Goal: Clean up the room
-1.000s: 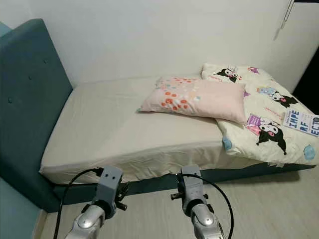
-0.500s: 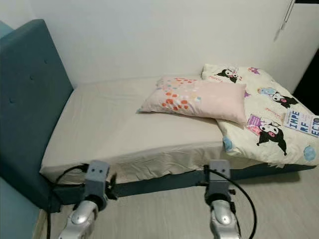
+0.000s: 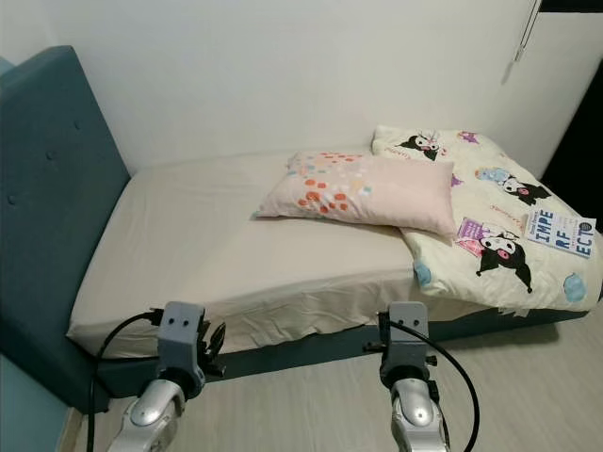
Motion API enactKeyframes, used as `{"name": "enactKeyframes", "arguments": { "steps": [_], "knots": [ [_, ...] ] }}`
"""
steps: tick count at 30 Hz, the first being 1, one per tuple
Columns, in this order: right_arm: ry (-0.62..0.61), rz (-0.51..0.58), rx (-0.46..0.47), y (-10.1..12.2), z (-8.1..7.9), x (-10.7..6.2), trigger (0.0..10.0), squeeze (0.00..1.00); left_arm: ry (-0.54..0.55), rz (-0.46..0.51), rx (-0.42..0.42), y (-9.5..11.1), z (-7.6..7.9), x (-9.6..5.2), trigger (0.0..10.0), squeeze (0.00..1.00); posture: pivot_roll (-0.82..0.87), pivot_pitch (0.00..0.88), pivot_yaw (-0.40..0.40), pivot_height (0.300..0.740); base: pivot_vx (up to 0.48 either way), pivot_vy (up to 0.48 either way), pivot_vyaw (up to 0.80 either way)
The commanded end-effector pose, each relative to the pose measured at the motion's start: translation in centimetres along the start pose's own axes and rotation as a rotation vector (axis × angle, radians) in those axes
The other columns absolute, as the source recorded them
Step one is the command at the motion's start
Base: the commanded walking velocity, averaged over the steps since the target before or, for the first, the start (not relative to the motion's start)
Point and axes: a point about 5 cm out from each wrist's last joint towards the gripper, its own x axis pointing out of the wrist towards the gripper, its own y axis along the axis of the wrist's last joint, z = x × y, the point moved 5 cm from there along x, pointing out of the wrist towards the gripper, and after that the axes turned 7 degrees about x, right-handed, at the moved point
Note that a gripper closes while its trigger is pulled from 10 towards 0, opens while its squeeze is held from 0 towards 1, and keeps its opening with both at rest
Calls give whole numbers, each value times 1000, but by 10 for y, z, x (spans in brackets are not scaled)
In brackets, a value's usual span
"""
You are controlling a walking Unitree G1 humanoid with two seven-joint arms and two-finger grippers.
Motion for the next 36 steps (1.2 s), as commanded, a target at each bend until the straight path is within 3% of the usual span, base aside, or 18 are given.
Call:
{"name": "enactKeyframes", "arguments": {
  "steps": [1, 36],
  "knots": [
    [2, -25, 7, -7, -1, -3, 10000, 0, -1, 10, -9, 1, 2, -1, 10000, 0, -26, 35, -9, 740, 315, 0, 0],
    [54, -47, -13, -9, -7, -2, 10000, 0, -15, 8, -23, 1, 4, -2, 10000, 0, -28, 47, -15, 740, 316, 0, 0]
  ]
}}
